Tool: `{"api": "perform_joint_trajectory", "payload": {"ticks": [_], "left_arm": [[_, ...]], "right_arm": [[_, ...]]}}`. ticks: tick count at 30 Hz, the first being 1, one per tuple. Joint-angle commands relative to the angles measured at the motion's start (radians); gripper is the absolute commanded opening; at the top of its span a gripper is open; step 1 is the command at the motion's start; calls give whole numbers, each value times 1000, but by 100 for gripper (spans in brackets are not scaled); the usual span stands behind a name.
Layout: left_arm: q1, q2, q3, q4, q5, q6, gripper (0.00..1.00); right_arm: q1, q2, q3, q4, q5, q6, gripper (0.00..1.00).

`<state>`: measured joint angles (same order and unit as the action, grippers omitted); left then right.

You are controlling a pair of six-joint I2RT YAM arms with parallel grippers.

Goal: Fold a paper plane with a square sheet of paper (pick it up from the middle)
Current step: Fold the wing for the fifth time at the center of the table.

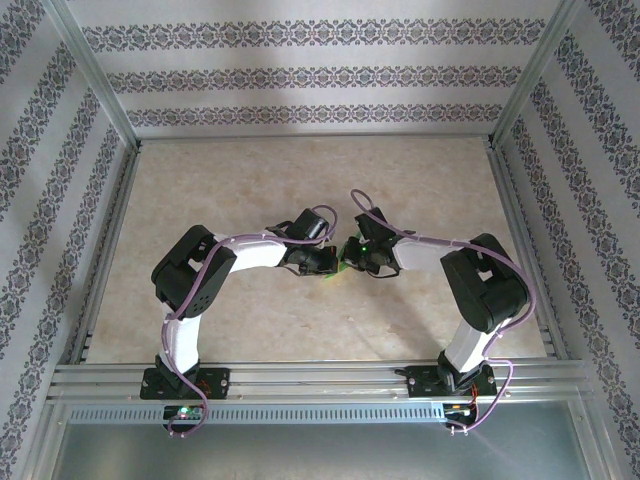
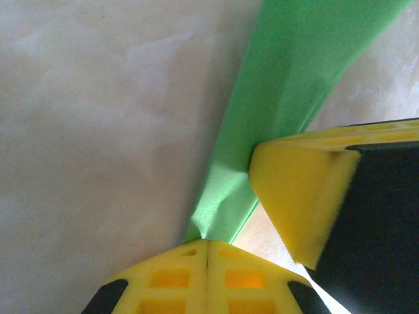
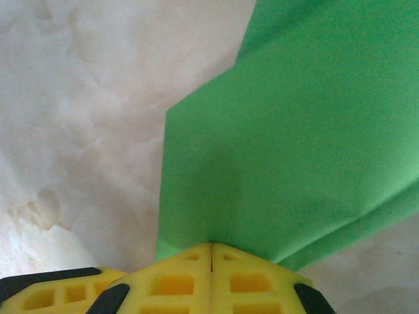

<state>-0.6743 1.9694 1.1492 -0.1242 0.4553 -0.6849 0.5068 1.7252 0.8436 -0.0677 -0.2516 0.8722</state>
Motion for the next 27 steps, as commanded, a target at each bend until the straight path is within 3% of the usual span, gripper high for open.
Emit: {"api": "perform_joint_trajectory", "payload": {"ticks": [1, 15, 27], "left_arm": [[-5, 63, -41, -140, -90, 7, 4], [-5, 67, -79, -166, -106, -16, 4], [-5, 71, -80, -167, -101, -12, 4]], "right_arm": [[9, 10, -33, 24, -9, 38, 5], [-178, -50, -153, 60, 35, -52, 6], [-281, -125, -180, 37, 92, -97, 9]]}}
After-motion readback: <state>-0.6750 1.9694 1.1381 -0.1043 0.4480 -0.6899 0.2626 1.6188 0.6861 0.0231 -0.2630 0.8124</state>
